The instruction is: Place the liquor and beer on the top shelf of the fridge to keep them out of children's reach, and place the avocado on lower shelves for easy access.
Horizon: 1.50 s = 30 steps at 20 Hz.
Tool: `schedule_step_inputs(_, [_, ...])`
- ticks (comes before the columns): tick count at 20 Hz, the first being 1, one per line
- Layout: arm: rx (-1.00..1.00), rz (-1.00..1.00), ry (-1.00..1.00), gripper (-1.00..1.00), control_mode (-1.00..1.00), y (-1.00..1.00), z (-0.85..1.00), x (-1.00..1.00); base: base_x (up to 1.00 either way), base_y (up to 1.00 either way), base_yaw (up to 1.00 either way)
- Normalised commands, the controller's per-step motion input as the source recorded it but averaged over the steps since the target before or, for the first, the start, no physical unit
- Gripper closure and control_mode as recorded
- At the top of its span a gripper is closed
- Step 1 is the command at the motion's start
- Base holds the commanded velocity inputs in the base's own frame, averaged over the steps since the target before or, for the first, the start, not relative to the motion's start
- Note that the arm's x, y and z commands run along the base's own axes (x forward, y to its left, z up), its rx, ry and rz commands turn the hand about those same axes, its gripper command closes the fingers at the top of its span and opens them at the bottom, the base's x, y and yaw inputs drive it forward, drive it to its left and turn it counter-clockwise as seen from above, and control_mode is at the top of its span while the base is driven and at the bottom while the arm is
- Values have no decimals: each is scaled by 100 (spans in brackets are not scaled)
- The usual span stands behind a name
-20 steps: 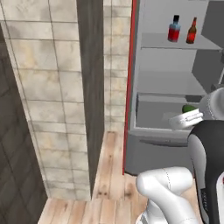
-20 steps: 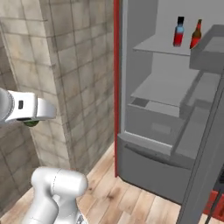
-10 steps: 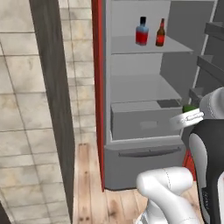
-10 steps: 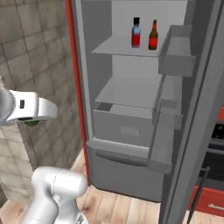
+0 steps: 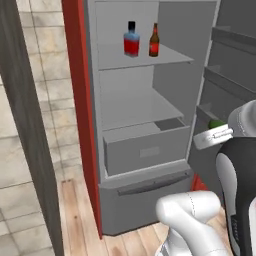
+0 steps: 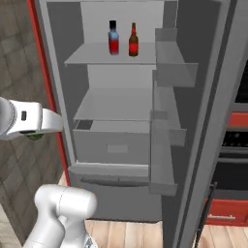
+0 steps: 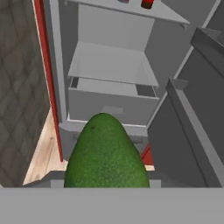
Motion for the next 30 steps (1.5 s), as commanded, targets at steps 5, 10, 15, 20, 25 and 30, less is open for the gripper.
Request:
schedule_step_inputs(5, [0, 0, 0, 100, 100, 0, 0, 0, 59, 9, -16])
schedule_step_inputs(10, [0, 0, 0, 100, 100, 0, 0, 0, 67, 0, -1])
schedule_step_inputs(15, [0, 0, 0, 100, 100, 0, 0, 0, 50, -8, 1])
schedule_step_inputs(20, [0, 0, 0, 100, 100, 0, 0, 0, 40, -19, 5])
schedule_step_inputs(25, [0, 0, 0, 100, 100, 0, 0, 0, 34, -18, 6])
schedule_step_inputs(30, [0, 3, 0, 100, -100, -20, -34, 27, 6, -5, 1])
